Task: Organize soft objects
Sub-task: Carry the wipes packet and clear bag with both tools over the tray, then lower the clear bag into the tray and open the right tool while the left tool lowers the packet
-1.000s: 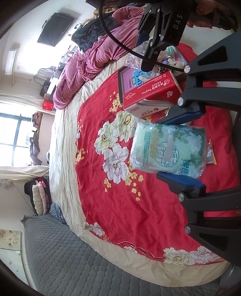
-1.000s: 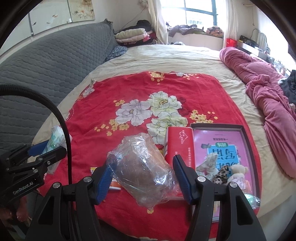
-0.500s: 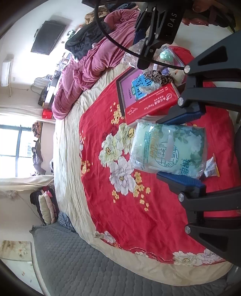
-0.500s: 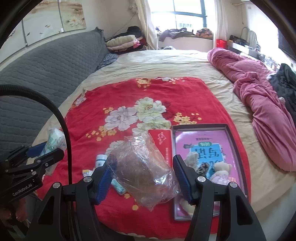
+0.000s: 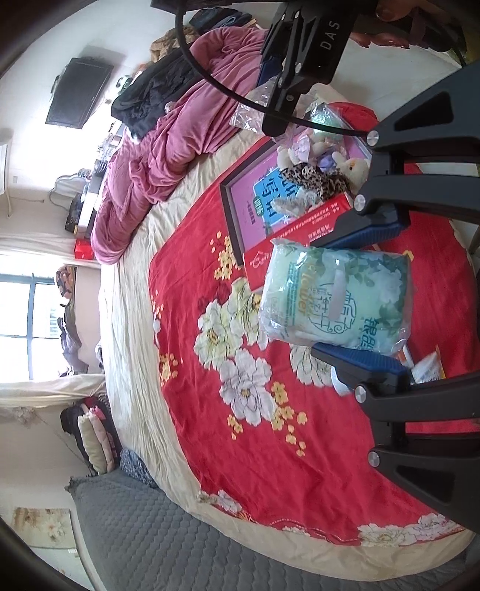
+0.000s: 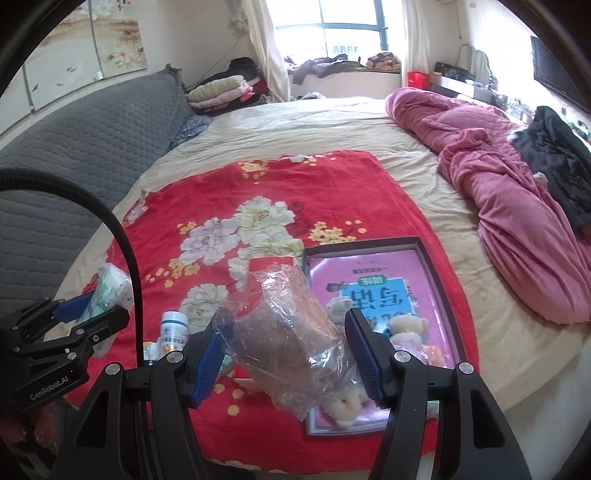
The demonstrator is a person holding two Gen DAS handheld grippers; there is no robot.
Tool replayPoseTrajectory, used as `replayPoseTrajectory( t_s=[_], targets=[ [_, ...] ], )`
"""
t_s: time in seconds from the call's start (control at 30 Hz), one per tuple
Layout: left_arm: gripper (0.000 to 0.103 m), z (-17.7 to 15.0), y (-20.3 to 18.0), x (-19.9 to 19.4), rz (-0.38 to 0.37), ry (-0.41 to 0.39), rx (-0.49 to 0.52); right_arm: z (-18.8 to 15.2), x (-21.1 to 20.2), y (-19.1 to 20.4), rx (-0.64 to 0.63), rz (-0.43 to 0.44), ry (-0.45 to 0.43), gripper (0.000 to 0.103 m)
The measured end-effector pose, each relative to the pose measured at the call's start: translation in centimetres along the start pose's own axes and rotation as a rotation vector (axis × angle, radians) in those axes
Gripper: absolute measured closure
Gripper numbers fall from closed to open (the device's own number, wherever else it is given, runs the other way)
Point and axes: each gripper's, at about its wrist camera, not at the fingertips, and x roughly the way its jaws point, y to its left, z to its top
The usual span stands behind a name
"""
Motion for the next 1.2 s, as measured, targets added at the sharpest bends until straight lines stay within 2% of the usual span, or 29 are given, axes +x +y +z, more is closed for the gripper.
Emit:
replayPoseTrajectory(
  t_s=[0.47, 1.03, 1.2],
  targets=[
    [0.054, 0.8, -6.2, 4.1, -0.109, 0.054, 0.062, -1.0, -0.3, -8.0, 0.110, -0.085, 0.006, 0.038],
    [0.054, -1.9, -15.3, 10.7, -0.229, 0.191, 0.199, -4.4, 1.8, -16.0, 0.220, -0.168, 0.070, 0.038],
    [0.054, -2.2, -16.8, 13.1, -0.234, 0.228, 0.218, -5.0, 3.2, -17.6, 0.238, -0.182, 0.097, 0.038]
  ],
)
